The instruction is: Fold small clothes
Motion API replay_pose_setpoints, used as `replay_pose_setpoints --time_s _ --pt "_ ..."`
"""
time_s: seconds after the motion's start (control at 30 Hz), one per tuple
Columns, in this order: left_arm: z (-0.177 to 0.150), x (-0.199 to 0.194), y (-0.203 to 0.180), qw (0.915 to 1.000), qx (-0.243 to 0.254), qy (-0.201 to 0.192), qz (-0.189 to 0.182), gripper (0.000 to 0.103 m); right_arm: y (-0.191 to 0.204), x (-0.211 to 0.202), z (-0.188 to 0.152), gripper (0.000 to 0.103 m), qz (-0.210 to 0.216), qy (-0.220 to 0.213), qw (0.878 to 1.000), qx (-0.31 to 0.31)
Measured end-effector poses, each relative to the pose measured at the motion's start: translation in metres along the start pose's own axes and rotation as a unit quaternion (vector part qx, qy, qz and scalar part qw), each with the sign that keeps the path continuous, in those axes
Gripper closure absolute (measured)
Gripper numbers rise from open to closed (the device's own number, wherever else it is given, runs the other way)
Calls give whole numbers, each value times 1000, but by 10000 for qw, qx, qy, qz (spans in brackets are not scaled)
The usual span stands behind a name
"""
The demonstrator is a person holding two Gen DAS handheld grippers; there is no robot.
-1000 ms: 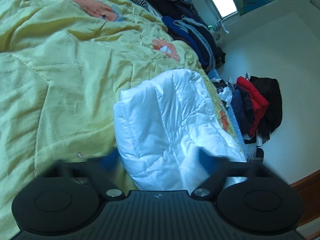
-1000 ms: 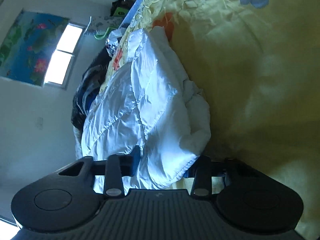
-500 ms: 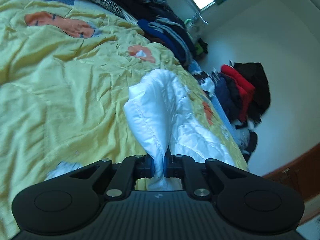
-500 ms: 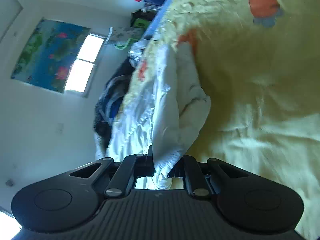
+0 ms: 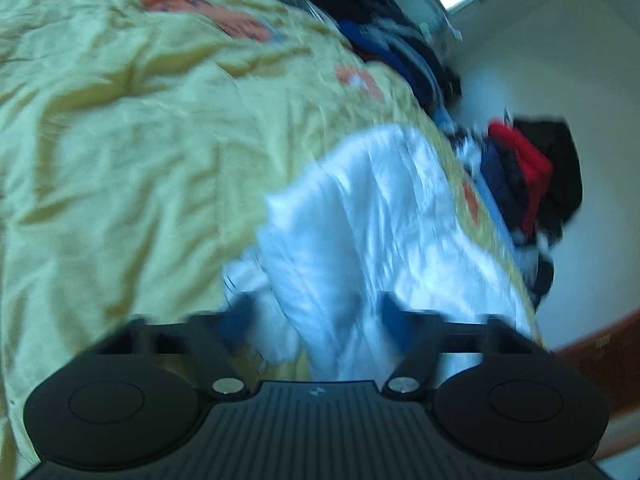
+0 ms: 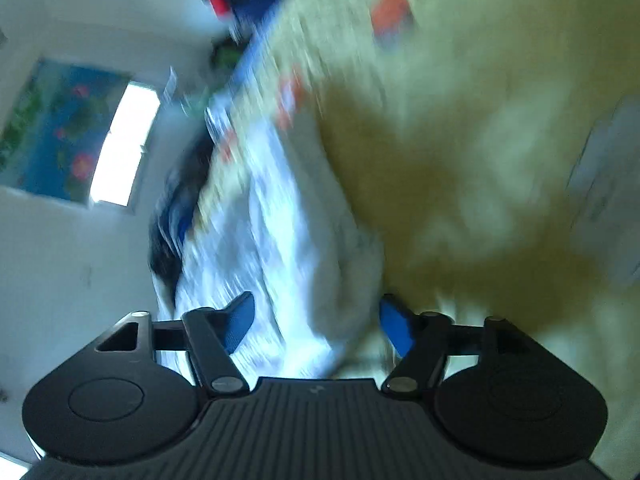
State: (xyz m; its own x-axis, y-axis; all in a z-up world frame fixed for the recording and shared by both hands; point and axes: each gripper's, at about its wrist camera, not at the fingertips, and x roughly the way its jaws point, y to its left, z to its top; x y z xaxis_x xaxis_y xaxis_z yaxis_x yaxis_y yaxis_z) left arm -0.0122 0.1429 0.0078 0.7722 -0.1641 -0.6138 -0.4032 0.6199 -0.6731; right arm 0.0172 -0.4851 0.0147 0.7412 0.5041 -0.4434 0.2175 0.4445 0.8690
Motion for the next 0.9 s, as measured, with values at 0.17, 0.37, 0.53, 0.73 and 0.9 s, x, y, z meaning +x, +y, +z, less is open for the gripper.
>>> replay_pose_setpoints --time_s 0.17,0.37,0.53,0.73,0.9 --pt "6 0 9 9998 -170 -121 31 23 52 -79 34 35 -864 -2013 9659 -1377" --pt "8 6 1 9998 -35 -175 86 19 174 -91 -24 0 -2908 -5106 5318 -6099" --pt "5 9 -3 9995 34 -271 143 17 222 -68 -36 0 -1157 -4357 6164 -6456" --pt "5 11 -9 9993 123 -263 225 16 221 75 -40 1 284 -586 8422 -5353" --pt "3 18 -18 9977 538 -241 341 16 218 211 -61 5 -169 887 8651 -4934"
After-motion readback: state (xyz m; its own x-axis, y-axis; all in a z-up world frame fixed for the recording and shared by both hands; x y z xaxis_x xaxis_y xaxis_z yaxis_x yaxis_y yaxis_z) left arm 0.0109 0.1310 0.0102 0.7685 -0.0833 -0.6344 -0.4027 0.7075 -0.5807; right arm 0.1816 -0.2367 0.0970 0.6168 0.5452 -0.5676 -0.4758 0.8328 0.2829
